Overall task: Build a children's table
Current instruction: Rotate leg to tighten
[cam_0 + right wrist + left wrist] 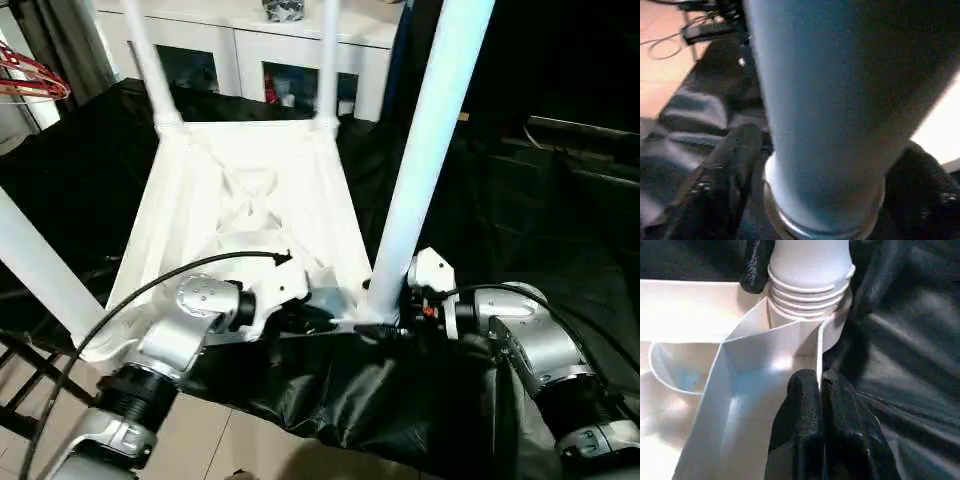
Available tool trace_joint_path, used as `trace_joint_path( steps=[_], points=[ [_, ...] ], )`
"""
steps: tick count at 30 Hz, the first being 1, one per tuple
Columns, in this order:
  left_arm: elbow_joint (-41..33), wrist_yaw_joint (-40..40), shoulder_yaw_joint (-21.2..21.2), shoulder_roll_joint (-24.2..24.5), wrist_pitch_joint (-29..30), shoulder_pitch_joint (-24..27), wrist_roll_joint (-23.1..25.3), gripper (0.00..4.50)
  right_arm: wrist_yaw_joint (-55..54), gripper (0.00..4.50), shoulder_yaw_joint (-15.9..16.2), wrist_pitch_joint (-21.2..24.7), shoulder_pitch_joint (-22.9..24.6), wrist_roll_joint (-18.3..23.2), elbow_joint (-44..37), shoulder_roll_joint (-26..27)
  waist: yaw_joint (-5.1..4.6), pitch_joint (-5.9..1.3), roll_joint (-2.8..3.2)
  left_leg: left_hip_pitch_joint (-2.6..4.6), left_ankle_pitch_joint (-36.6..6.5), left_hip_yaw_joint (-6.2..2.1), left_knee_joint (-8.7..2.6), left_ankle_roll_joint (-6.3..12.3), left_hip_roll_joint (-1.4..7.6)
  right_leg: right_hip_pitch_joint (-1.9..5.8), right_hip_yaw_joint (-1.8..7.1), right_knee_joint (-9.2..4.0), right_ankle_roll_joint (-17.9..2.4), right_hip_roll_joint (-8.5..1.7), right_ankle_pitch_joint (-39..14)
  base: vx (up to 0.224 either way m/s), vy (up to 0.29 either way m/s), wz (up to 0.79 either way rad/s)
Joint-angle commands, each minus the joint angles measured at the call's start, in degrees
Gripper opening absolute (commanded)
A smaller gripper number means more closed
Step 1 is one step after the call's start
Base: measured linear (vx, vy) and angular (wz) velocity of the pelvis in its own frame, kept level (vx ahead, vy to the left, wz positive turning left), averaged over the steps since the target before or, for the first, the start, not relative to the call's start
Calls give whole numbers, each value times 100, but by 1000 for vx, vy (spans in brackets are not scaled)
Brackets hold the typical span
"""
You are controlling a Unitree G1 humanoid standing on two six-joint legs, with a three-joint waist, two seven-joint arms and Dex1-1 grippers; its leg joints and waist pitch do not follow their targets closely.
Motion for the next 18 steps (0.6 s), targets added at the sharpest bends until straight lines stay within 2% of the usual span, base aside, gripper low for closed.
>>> trace_joint_path(
  steps=[1, 8, 10, 13, 14, 16, 17, 18],
  points=[
    [-192, -102, -30, -45, -126, -90, -186, 0, 213, 339, 180, 91, 72, 89, -171, 1, -14, -376, -63, 84, -690, -164, -347, 527, 385, 235, 405, -429, -1113, -592, -1011, 0, 0, 0],
    [-148, -10, -9, -82, -166, -109, -204, 0, 254, 286, 253, 164, 174, 130, -297, 23, -11, -367, -69, 87, -754, -172, -356, 447, 380, 246, 408, -442, -1080, -600, -1113, 0, 0, 0],
    [-140, 145, 31, -167, -152, -104, -195, 0, 187, 280, 243, 189, 221, 144, -327, 80, -5, -367, -70, 88, -744, -174, -355, 452, 383, 248, 408, -444, -1076, -601, -1105, 0, 0, 0],
    [-28, 820, 109, -459, -102, -143, -37, 0, -372, 276, 95, 262, 312, 160, -308, 440, -13, -355, -76, 104, -809, -179, -364, 413, 383, 234, 409, -463, -1079, -606, -1206, 0, 0, 0],
    [12, 1112, 130, -607, -73, -164, 37, 0, -898, 274, 17, 262, 284, 48, -173, 658, -28, -344, -84, 86, -859, -187, -371, 379, 379, 243, 407, -478, -1036, -616, -1343, 0, 0, 0],
    [58, 1569, 141, -832, 19, -202, 180, 0, -1688, 274, -81, 234, 233, -120, 70, 989, -77, -328, -87, 97, -983, -196, -384, 266, 364, 228, 398, -519, -967, -621, -1652, 0, 0, 0],
    [65, 1665, 140, -881, 49, -211, 211, 0, -1830, 274, -91, 188, 228, -159, 119, 1054, -105, -324, -97, 88, -1026, -200, -387, 225, 360, 233, 396, -526, -937, -625, -1777, 0, 0, 0],
    [84, 1863, 137, -981, 80, -229, 276, 0, -2120, 272, -114, 169, 206, -225, 229, 1188, -169, -330, -103, 99, -1093, -213, -387, 166, 357, 229, 394, -544, -875, -626, -1958, 0, 0, 0]
  ],
)
